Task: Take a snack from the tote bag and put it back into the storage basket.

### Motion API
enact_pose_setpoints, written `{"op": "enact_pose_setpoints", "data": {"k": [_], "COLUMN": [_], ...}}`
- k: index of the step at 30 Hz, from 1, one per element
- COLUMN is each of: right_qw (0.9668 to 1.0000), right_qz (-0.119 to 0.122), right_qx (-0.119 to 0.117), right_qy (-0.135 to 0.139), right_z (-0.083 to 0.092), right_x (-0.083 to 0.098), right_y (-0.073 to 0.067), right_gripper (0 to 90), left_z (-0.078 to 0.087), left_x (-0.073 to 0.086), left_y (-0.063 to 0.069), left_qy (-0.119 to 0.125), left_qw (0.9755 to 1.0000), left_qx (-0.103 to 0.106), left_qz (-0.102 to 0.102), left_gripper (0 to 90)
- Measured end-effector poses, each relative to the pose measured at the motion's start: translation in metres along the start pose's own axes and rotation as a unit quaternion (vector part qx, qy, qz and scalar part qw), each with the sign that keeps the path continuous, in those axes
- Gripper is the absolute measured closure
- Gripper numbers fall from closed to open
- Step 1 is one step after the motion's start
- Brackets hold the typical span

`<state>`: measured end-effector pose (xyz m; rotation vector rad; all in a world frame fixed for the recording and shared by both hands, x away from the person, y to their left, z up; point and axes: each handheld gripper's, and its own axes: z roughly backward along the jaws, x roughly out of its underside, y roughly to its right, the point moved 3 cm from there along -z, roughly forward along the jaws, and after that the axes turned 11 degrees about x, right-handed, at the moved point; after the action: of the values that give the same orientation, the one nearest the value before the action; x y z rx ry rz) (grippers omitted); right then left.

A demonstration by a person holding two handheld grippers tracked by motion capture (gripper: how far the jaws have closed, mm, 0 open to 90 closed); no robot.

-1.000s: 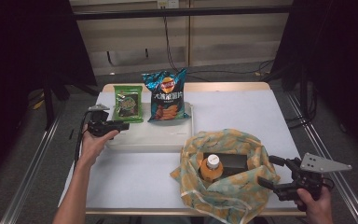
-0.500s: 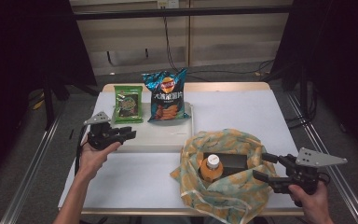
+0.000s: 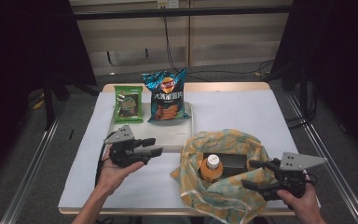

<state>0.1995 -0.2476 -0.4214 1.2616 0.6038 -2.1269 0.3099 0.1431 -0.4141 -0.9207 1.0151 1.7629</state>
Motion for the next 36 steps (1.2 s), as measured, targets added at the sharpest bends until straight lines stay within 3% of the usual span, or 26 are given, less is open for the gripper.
{"op": "enact_pose_setpoints", "data": {"k": [2, 3, 4, 6, 9, 11, 16, 20, 21, 24, 26, 29, 32, 33, 36], "right_qw": [0.9999, 0.9999, 0.9995, 0.9992, 0.9990, 0.9981, 0.9971, 0.9965, 0.9962, 0.9962, 0.9963, 0.9969, 0.9969, 0.9969, 0.9967], "right_qz": [0.008, 0.008, 0.012, 0.012, 0.009, 0.006, 0.011, 0.008, 0.009, 0.008, 0.008, 0.001, -0.002, -0.005, -0.003], "right_qx": [-0.012, -0.012, -0.021, -0.030, -0.034, -0.044, -0.047, -0.047, -0.049, -0.049, -0.049, -0.044, -0.041, -0.040, -0.041], "right_qy": [-0.007, -0.007, -0.018, -0.024, -0.026, -0.042, -0.059, -0.069, -0.072, -0.072, -0.071, -0.066, -0.068, -0.068, -0.070], "right_z": [0.000, 0.000, 0.001, 0.002, 0.003, -0.002, -0.009, -0.015, -0.016, -0.017, -0.017, -0.016, -0.016, -0.016, -0.016], "right_x": [0.003, 0.003, 0.007, 0.011, 0.016, 0.026, 0.032, 0.037, 0.038, 0.038, 0.038, 0.039, 0.040, 0.040, 0.041], "right_y": [-0.004, -0.004, -0.007, -0.008, -0.009, -0.010, -0.012, -0.011, -0.010, -0.008, -0.007, -0.003, -0.001, 0.000, 0.000], "right_gripper": [47.0, 47.0, 60.5, 68.2, 74.6, 79.4, 80.4, 78.1, 77.6, 75.6, 74.9, 64.3, 59.8, 54.1, 50.9], "left_z": [-0.013, -0.013, -0.020, -0.027, -0.033, -0.041, -0.054, -0.070, -0.072, -0.077, -0.078, -0.074, -0.069, -0.063, -0.058], "left_x": [-0.001, -0.001, -0.002, -0.002, -0.003, -0.004, -0.005, 0.003, 0.005, 0.011, 0.012, 0.017, 0.022, 0.030, 0.037], "left_y": [0.011, 0.011, 0.019, 0.026, 0.032, 0.035, 0.039, 0.040, 0.040, 0.038, 0.037, 0.032, 0.030, 0.026, 0.024], "left_qy": [-0.005, -0.005, -0.004, -0.002, -0.005, -0.011, -0.010, -0.033, -0.040, -0.059, -0.063, -0.075, -0.081, -0.087, -0.092], "left_qw": [0.9998, 0.9998, 0.9994, 0.9987, 0.9986, 0.9981, 0.9969, 0.9959, 0.9948, 0.9947, 0.9946, 0.9943, 0.9942, 0.9941, 0.9939], "left_qx": [0.021, 0.021, 0.033, 0.049, 0.050, 0.058, 0.078, 0.084, 0.092, 0.081, 0.079, 0.073, 0.067, 0.063, 0.060], "left_qz": [-0.005, -0.005, -0.010, -0.013, -0.017, -0.018, -0.011, -0.011, -0.017, -0.024, -0.024, -0.023, -0.023, -0.015, -0.010], "left_gripper": [45.4, 44.4, 44.1, 42.2, 39.7, 35.0, 30.0, 35.6, 43.7, 79.7, 90.0, 90.0, 90.0, 90.0, 90.0]}}
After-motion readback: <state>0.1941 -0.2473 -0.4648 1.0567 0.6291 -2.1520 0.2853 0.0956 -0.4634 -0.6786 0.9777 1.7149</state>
